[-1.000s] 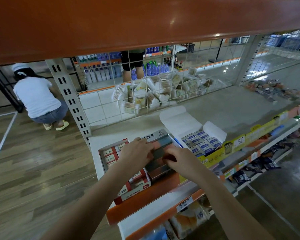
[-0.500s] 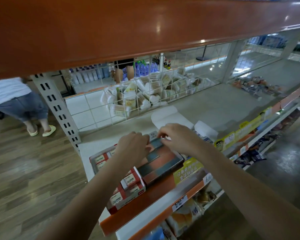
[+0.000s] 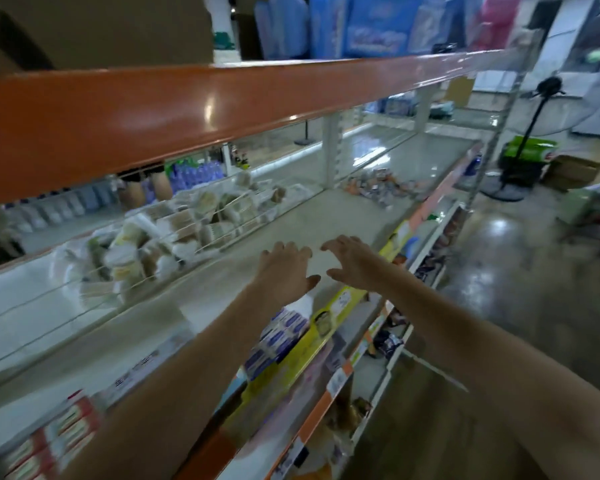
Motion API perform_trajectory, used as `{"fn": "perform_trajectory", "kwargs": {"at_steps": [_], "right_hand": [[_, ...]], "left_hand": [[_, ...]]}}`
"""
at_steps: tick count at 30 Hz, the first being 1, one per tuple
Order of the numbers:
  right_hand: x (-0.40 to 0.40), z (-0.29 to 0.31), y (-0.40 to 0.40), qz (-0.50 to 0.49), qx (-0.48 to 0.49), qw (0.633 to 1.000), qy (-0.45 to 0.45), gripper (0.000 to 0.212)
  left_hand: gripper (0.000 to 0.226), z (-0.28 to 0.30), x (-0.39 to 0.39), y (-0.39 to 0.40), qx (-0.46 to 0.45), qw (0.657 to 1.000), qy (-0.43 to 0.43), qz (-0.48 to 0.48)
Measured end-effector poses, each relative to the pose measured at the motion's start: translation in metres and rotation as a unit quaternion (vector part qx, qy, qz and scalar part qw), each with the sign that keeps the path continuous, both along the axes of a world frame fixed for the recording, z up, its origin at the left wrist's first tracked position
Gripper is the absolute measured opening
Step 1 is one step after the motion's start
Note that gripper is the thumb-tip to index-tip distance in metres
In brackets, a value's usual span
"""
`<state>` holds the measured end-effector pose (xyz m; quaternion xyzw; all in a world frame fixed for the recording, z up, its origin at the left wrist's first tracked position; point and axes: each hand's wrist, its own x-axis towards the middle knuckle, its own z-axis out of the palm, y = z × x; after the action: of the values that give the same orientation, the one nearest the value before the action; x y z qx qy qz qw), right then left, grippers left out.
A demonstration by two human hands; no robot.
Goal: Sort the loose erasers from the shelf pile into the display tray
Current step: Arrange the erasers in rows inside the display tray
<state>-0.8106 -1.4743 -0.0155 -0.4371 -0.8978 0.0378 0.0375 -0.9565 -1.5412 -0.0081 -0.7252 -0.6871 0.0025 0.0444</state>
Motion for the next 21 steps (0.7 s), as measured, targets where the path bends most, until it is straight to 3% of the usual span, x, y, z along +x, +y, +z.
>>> {"fn": "perform_trajectory", "kwargs": {"at_steps": [11, 21], "right_hand": [[0.165, -0.011, 0.162, -0.085, -0.047, 0.995, 0.033, 0.056], [0.224, -0.03, 0.287, -0.098, -0.097, 0.988, 0.071, 0.045]], "left_hand": [[0.048, -0.015, 0.154, 0.184, -0.04, 0.998, -0.039, -0.02], [0.036, -0.025, 0.22, 0.317, -0.028, 0.997, -0.071, -0.016]]}}
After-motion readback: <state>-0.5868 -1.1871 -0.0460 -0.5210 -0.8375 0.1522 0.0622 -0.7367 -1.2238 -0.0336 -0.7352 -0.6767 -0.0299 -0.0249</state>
